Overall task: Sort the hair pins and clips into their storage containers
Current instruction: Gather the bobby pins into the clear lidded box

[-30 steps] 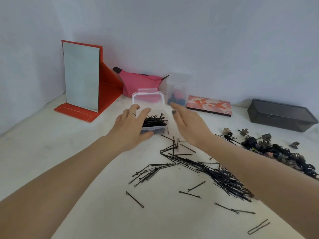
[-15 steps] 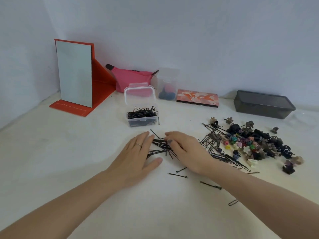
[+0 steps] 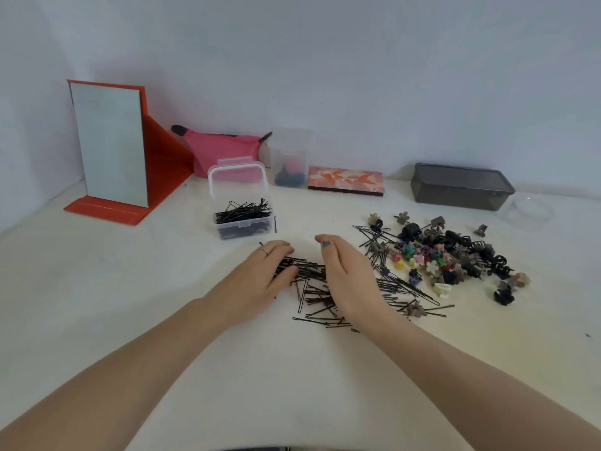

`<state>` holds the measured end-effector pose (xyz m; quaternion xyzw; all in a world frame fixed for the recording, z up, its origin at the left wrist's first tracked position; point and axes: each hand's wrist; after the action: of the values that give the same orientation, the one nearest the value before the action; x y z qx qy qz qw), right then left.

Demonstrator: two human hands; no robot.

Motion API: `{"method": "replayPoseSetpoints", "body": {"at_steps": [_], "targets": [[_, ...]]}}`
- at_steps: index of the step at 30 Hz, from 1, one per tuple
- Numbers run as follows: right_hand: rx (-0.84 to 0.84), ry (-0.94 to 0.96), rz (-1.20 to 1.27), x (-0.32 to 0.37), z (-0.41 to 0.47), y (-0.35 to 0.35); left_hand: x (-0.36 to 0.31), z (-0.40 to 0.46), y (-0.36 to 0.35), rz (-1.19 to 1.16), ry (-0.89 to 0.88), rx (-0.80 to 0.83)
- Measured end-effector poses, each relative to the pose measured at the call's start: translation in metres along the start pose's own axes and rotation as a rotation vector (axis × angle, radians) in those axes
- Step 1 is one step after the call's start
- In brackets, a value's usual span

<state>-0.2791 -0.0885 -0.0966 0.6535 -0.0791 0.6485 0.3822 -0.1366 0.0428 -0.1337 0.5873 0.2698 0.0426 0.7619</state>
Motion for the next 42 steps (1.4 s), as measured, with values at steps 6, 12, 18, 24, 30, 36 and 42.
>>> {"method": "replayPoseSetpoints", "body": {"at_steps": [6,12,18,24,30,36,42], "targets": [[0.171,0.012,-0.335,-0.022,-0.018,0.018,-0.015,-0.025,0.011,0.256,0.041,0.303],[-0.013,-0.113,0.236,-0.001,-0.013,-0.013,-0.033,-0.016,-0.01,0.149,-0.064,0.104],[0.436,-0.067,-0.128,-0.009,0.007,0.042,-0.029,-0.014,0.005,0.156,-0.061,0.158],[0.71,0.145,-0.687,-0.005,0.014,0.054,-0.028,-0.005,0.006,0.043,-0.068,0.131],[0.692,0.222,-0.856,0.003,0.01,0.056,-0.021,0.0,0.024,0.094,-0.092,0.176],[0.569,0.221,-0.668,-0.006,-0.001,0.043,-0.01,-0.004,0.029,0.121,-0.059,0.244],[0.445,0.283,-0.613,-0.012,-0.004,0.033,-0.015,0.0,0.036,0.224,-0.084,0.24]]}}
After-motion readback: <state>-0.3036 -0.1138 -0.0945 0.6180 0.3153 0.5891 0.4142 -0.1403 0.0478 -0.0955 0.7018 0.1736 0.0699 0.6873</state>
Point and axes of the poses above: each hand's wrist, its own z-axis towards the middle knuckle, its own y-axis out of the back of the hand, x = y × z, and after that the axes turned 8 degrees about z, right-handed
